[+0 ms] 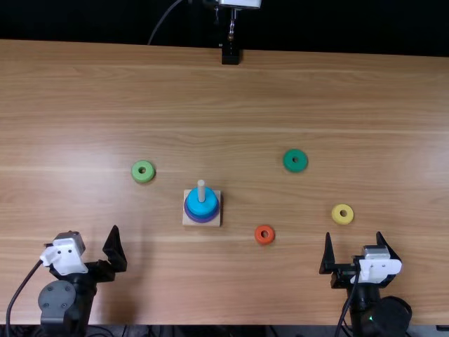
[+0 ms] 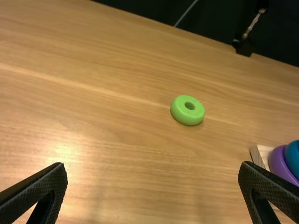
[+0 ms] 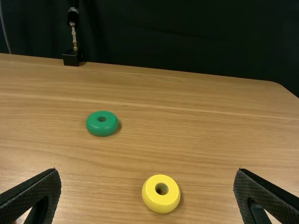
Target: Build the Hanoi tower: stack the rings onto the peg from bottom to top in this color order: purple, dark blue, light blue, dark green, light green, yellow, orange.
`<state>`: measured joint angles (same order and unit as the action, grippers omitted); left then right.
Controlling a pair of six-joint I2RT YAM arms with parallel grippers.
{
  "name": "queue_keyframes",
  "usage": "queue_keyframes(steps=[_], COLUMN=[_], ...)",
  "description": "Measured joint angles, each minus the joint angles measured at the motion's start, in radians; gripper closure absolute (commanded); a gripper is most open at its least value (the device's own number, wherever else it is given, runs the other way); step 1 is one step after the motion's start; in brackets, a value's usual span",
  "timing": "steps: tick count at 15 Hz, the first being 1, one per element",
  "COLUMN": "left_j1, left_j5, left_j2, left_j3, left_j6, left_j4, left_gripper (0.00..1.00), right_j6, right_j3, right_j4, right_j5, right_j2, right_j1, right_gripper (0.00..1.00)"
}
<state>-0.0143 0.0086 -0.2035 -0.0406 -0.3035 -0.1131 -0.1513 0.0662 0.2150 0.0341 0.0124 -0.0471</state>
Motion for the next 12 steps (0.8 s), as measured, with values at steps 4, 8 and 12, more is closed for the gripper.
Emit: queue_keyframes(steps=[4, 8, 12], left_j1=[-0.012, -0.010, 0.003], left_j5=[0.017, 0.017, 0.019], left_j2=[0.060, 0.109, 0.193], left_j3=[0.003, -0.005, -0.061], left_j6=[0.120, 0.180, 0.196], left_j4=[0.003, -0.050, -0.251], left_gripper=[0.00, 0.00, 0.00], right_j6=[0.000, 0.000, 0.000], right_j3=[0.000, 0.000, 0.000], right_j4=[0.000, 0.000, 0.000], right_j5=[0.000, -0.001, 0.000], right_j2=[0.000, 0.000, 0.000], right_j1=[0.000, 0.000, 0.000], right_gripper=[0.00, 0.00, 0.00])
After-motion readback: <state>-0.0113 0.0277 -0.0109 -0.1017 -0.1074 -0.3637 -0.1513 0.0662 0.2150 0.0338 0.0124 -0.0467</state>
